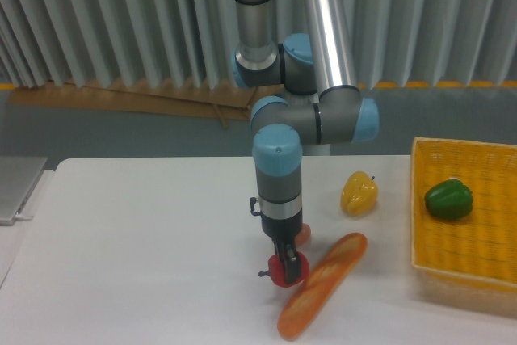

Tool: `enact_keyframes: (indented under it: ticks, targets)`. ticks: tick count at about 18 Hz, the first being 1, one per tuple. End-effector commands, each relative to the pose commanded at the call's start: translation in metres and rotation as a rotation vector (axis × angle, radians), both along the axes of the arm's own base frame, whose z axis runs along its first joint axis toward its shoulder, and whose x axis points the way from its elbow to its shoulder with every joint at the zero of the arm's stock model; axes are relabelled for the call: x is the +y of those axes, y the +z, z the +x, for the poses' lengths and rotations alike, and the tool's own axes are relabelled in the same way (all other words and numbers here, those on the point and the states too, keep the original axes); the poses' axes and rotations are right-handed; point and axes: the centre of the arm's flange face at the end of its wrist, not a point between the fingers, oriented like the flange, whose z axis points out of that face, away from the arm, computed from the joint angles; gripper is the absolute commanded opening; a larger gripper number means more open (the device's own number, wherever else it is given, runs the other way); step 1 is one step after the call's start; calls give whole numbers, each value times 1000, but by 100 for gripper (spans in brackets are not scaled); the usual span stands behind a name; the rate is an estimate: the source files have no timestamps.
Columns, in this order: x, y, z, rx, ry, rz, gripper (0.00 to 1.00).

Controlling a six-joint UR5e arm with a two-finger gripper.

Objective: Place the red pepper on the table
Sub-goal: 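Lower the red pepper onto the table beside the baguette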

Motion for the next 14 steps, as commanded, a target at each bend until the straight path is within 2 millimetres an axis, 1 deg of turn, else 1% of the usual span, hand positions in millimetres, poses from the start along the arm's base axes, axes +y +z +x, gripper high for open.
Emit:
enact_keyframes:
  ticks: [2, 3, 7, 8, 11, 14]
  targets:
    - [3, -4, 6, -4, -7, -7, 45]
    - [5, -10, 9, -9, -12, -14, 45]
    - [7, -18, 9, -14, -10, -26, 45]
    - [8, -24, 11, -19, -13, -33, 45]
    - [11, -28, 16, -23, -17, -38, 45]
    - [11, -30, 17, -25, -17, -40, 45]
